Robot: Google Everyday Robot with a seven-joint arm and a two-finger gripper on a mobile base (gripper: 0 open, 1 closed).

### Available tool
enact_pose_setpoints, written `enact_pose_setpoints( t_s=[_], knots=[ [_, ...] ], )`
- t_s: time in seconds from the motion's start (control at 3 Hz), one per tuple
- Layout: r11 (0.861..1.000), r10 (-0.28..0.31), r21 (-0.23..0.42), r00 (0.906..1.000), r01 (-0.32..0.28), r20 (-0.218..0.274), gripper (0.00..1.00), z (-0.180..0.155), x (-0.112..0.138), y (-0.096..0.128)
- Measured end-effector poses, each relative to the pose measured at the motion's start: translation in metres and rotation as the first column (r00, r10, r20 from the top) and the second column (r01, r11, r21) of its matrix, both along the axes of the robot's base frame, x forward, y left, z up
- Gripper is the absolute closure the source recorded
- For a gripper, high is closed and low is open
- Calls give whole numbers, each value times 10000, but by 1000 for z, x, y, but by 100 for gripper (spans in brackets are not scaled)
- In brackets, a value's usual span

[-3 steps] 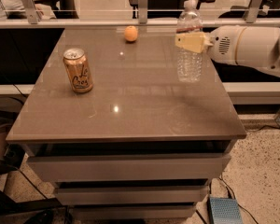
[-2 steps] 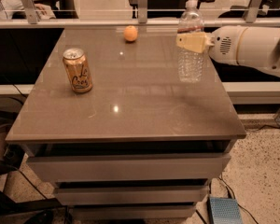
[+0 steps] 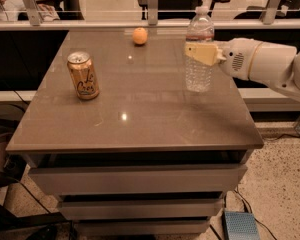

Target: Place water bottle upright

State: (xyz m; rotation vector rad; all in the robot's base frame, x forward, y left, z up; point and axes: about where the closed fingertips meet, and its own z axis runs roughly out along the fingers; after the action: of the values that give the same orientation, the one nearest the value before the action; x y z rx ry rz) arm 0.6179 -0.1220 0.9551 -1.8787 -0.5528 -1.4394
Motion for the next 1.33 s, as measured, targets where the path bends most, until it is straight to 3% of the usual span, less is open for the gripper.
enact_pose_setpoints(
  t_s=[0.33,0.67,1.33],
  knots=[
    [9972,716,-284,9950,-698,702,100,-5,-2,1],
    [9898,1287,-732,9872,-1221,939,100,-15,-9,-6],
    [9879,1536,-417,9771,-1490,1470,100,-31,-19,-19]
  ],
)
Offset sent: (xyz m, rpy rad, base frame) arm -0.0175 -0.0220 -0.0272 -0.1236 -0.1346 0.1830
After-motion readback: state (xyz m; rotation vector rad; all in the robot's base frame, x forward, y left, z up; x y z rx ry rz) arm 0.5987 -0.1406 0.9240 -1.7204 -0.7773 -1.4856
